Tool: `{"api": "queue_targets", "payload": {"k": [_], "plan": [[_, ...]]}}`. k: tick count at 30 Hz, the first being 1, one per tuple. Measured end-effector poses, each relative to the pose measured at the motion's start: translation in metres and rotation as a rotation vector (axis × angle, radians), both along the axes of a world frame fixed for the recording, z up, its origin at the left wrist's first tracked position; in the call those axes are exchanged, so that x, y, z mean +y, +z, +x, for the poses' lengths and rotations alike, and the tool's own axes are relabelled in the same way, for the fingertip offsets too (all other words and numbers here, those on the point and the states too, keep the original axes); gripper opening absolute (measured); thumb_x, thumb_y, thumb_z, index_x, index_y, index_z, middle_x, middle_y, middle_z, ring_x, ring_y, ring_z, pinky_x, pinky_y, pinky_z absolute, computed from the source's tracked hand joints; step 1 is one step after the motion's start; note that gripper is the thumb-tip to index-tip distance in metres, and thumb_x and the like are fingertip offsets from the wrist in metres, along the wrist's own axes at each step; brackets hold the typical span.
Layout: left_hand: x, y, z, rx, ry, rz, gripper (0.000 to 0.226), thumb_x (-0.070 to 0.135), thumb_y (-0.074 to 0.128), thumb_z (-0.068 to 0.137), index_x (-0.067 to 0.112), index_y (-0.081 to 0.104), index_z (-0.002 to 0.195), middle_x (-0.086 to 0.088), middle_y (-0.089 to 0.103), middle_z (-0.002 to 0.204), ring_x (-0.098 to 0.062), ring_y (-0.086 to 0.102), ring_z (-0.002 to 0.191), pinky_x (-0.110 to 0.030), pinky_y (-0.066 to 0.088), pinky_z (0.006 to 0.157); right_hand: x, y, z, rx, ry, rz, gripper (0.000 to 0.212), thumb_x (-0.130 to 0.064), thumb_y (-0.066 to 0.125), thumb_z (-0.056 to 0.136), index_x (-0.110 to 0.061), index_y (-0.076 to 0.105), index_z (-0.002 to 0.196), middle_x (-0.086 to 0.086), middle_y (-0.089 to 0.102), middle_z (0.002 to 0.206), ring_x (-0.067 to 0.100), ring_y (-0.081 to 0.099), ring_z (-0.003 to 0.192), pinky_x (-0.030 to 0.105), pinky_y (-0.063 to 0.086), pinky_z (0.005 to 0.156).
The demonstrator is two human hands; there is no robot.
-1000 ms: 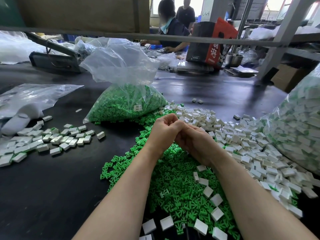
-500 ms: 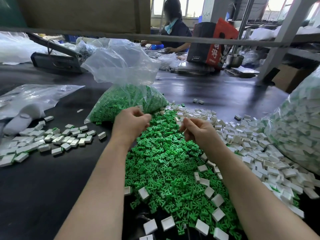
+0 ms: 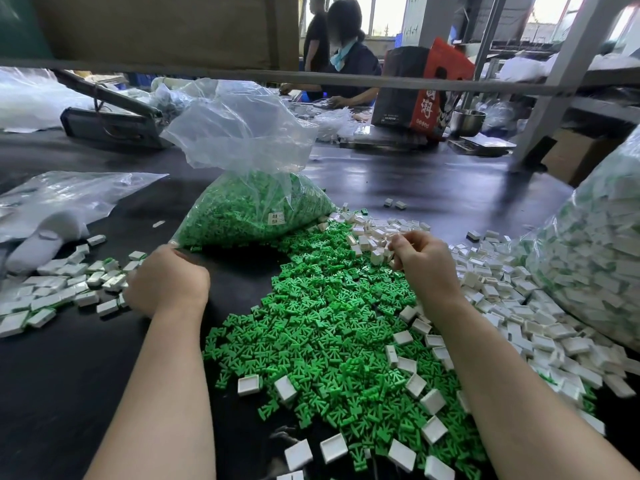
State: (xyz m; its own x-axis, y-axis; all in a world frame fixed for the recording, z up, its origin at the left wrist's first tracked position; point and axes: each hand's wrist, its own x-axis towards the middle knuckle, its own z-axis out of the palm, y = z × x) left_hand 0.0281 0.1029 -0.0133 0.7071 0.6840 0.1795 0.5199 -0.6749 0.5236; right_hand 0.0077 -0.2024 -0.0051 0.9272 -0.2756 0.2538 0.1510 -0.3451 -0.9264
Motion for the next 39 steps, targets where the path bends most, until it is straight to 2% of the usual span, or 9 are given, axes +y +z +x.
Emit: {"api": "queue_targets", "payload": {"k": [4, 7, 12, 16, 21, 28, 33, 37, 39], "plan": [[-0.001, 0.000, -0.002, 0.049, 0.009, 0.048, 0.034, 0.017, 0.060, 0.080, 0.014, 0.064, 0.113, -0.018, 0.064, 0.116, -0.041, 0.055, 0.114, -0.045, 0.045, 0.091, -0.006, -0.003, 0.002, 0.007, -0.071, -0.326, 0.011, -0.018, 0.061, 0.095, -0.016, 0.062, 0.084, 0.000, 0.062, 0.074, 0.019, 0.059, 0.069, 0.025, 0.044, 0.058], [-0.009, 0.005, -0.002, 0.065, -0.014, 0.105, 0.038, 0.020, 0.061, 0.079, 0.011, 0.064, 0.116, -0.019, 0.062, 0.119, -0.042, 0.052, 0.115, -0.045, 0.044, 0.091, -0.008, -0.007, 0.001, 0.071, -0.128, -0.645, 0.014, -0.020, 0.059, 0.094, -0.015, 0.067, 0.104, 0.004, 0.068, 0.091, 0.021, 0.059, 0.087, 0.028, 0.046, 0.071], [-0.035, 0.024, 0.002, -0.149, -0.255, 0.005, 0.018, 0.023, 0.068, 0.079, 0.020, 0.071, 0.097, -0.010, 0.069, 0.102, -0.035, 0.058, 0.100, -0.036, 0.045, 0.077, -0.004, -0.012, 0.001, 0.191, -0.146, -0.992, 0.025, -0.040, 0.056, 0.094, -0.023, 0.063, 0.111, -0.002, 0.065, 0.105, 0.019, 0.046, 0.101, 0.034, 0.040, 0.085], [-0.076, 0.035, 0.000, -0.227, -0.574, -0.173, 0.005, 0.023, 0.071, 0.083, 0.024, 0.067, 0.081, 0.007, 0.067, 0.078, -0.011, 0.060, 0.068, -0.025, 0.046, 0.059, -0.004, -0.012, 0.002, 0.214, -0.123, -0.989, 0.024, -0.041, 0.058, 0.093, -0.023, 0.063, 0.108, -0.003, 0.066, 0.104, 0.021, 0.051, 0.106, 0.036, 0.041, 0.091], [-0.119, 0.029, -0.006, -0.125, -0.905, -0.352, 0.014, 0.019, 0.072, 0.084, 0.028, 0.063, 0.078, 0.010, 0.066, 0.078, -0.005, 0.062, 0.073, -0.024, 0.053, 0.065, -0.004, -0.012, 0.001, 0.208, -0.094, -0.930, 0.017, -0.033, 0.061, 0.092, -0.021, 0.064, 0.104, -0.003, 0.066, 0.101, 0.020, 0.051, 0.101, 0.035, 0.043, 0.088], [-0.137, 0.019, -0.011, -0.059, -1.050, -0.334, 0.016, 0.016, 0.072, 0.085, 0.026, 0.068, 0.097, 0.007, 0.067, 0.084, -0.011, 0.065, 0.076, -0.025, 0.055, 0.066, -0.004, 0.001, -0.003, 0.121, 0.052, -0.627, 0.003, -0.030, 0.072, 0.087, -0.028, 0.070, 0.088, -0.009, 0.068, 0.084, 0.010, 0.062, 0.081, 0.034, 0.055, 0.082], [-0.134, 0.013, -0.008, -0.019, -1.029, -0.297, 0.016, 0.017, 0.071, 0.085, 0.023, 0.068, 0.100, 0.005, 0.066, 0.086, -0.013, 0.064, 0.078, -0.024, 0.052, 0.067, -0.008, 0.000, -0.001, 0.124, 0.044, -0.569, 0.007, -0.022, 0.067, 0.090, -0.022, 0.072, 0.094, -0.004, 0.071, 0.091, 0.021, 0.064, 0.091, 0.041, 0.052, 0.088], [-0.132, 0.010, -0.007, 0.000, -1.020, -0.301, 0.016, 0.018, 0.071, 0.085, 0.024, 0.067, 0.099, 0.004, 0.066, 0.086, -0.012, 0.064, 0.079, -0.026, 0.053, 0.071, -0.015, -0.005, 0.004, 0.134, -0.207, -0.683, 0.009, -0.020, 0.056, 0.088, -0.021, 0.062, 0.094, 0.000, 0.062, 0.087, 0.023, 0.046, 0.094, 0.034, 0.039, 0.078], [-0.132, 0.009, -0.006, 0.002, -1.020, -0.294, 0.016, 0.019, 0.071, 0.085, 0.025, 0.067, 0.099, 0.006, 0.065, 0.085, -0.010, 0.063, 0.079, -0.024, 0.051, 0.069, -0.019, -0.006, 0.003, 0.254, -0.305, -0.737, 0.012, -0.020, 0.053, 0.085, -0.021, 0.056, 0.096, 0.000, 0.056, 0.091, 0.024, 0.038, 0.096, 0.036, 0.030, 0.076]]}}
